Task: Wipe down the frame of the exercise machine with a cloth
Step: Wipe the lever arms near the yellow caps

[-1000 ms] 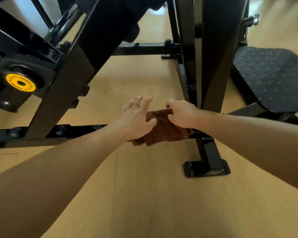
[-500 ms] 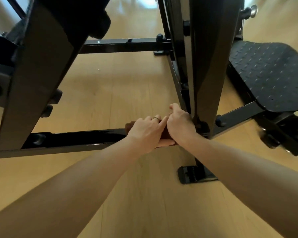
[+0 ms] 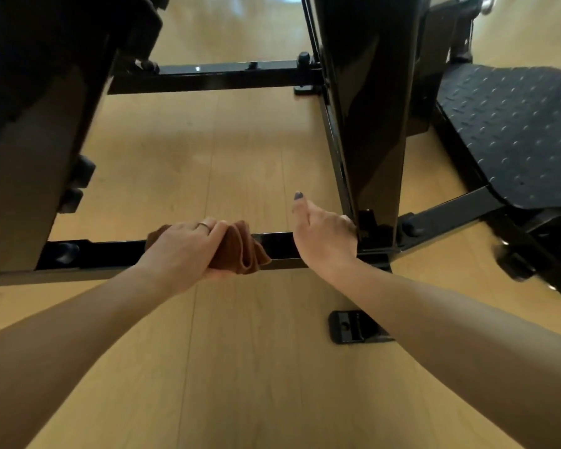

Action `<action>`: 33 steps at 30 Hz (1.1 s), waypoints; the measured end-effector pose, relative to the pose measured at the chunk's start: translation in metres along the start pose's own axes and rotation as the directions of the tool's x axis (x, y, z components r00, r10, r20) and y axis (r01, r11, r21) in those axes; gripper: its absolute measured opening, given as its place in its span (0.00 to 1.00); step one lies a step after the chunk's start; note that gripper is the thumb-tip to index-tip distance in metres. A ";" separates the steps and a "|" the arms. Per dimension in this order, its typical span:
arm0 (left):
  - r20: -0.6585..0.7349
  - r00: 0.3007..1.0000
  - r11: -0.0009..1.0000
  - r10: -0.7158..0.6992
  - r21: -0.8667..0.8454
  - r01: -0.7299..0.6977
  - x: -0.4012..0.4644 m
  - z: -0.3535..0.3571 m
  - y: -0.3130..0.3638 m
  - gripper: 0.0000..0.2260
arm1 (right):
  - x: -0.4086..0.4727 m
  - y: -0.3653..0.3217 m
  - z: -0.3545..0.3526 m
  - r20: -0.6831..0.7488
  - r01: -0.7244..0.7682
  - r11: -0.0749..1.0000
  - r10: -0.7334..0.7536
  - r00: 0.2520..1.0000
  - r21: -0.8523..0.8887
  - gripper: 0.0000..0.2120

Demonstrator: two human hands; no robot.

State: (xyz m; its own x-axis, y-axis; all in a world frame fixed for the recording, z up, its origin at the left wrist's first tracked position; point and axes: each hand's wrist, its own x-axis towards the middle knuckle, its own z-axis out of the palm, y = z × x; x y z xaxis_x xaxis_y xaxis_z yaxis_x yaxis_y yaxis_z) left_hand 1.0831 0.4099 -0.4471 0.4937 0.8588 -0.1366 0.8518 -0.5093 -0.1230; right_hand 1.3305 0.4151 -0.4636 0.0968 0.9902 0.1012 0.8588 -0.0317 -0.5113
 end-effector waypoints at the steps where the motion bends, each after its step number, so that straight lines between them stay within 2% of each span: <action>1: 0.005 1.000 1.000 0.009 0.023 -0.009 0.002 -0.004 0.007 0.36 | 0.003 -0.001 -0.001 0.057 -0.040 0.997 0.036 0.998 0.063 0.32; 3: -0.004 0.998 0.997 0.062 0.042 -0.062 0.016 -0.013 0.026 0.36 | 0.010 -0.002 -0.004 0.150 -0.135 0.978 0.112 0.982 0.159 0.37; 5: -0.031 0.994 0.995 0.103 0.017 -0.102 0.041 -0.017 0.063 0.35 | 0.012 0.001 -0.004 0.182 -0.197 0.956 0.158 0.971 0.219 0.37; 7: -0.013 0.994 0.994 0.109 0.002 -0.109 0.066 -0.020 0.100 0.33 | 0.009 0.004 -0.005 0.167 -0.204 0.944 0.165 0.972 0.260 0.36; 9: 0.000 0.994 0.994 0.111 0.016 -0.111 0.078 -0.022 0.115 0.32 | 0.006 0.004 -0.005 0.124 -0.154 0.961 0.128 0.984 0.230 0.31; 12: -0.065 0.987 0.987 0.145 0.082 -0.140 0.068 -0.019 0.100 0.36 | 0.000 0.006 -0.003 0.037 0.065 0.998 -0.064 0.997 -0.017 0.27; 15: -0.088 0.986 0.984 0.144 0.114 -0.133 0.043 -0.010 0.072 0.35 | -0.010 0.018 0.002 0.043 0.295 0.898 -0.298 0.954 -0.326 0.29; 18: -0.089 0.994 0.997 0.060 0.047 -0.056 -0.002 0.001 0.012 0.34 | -0.014 0.020 0.002 0.146 0.348 0.807 -0.318 0.937 -0.477 0.34; 21: -0.063 0.992 0.987 -0.109 0.108 0.116 -0.054 0.015 -0.052 0.41 | -0.012 0.015 0.007 0.132 0.317 0.780 -0.294 0.947 -0.539 0.34; 23: 0.019 0.990 0.978 -0.141 0.154 0.137 -0.063 0.017 -0.068 0.42 | -0.011 0.012 0.008 0.110 0.299 0.772 -0.289 0.951 -0.560 0.34; 26: 0.090 0.983 0.977 -0.162 0.157 0.147 -0.051 0.010 -0.054 0.41 | -0.011 0.009 0.007 0.098 0.293 0.784 -0.288 0.953 -0.547 0.34; 30: -0.002 0.999 0.999 -0.036 0.014 0.036 0.000 -0.004 0.016 0.34 | -0.005 -0.001 0.010 -0.001 0.131 0.902 -0.144 0.990 -0.410 0.33; 33: -0.045 0.995 0.993 0.084 0.091 -0.080 0.044 -0.011 0.081 0.31 | 0.002 -0.005 0.013 -0.037 0.026 0.955 -0.039 0.999 -0.295 0.28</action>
State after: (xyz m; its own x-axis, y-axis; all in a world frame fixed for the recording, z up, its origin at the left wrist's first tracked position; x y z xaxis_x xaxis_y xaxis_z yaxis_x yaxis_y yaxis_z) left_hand 1.1757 0.4073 -0.4519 0.5710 0.8146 -0.1017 0.7902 -0.5790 -0.2010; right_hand 1.3199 0.4190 -0.4715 0.0820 0.9849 0.1528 0.9713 -0.0447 -0.2336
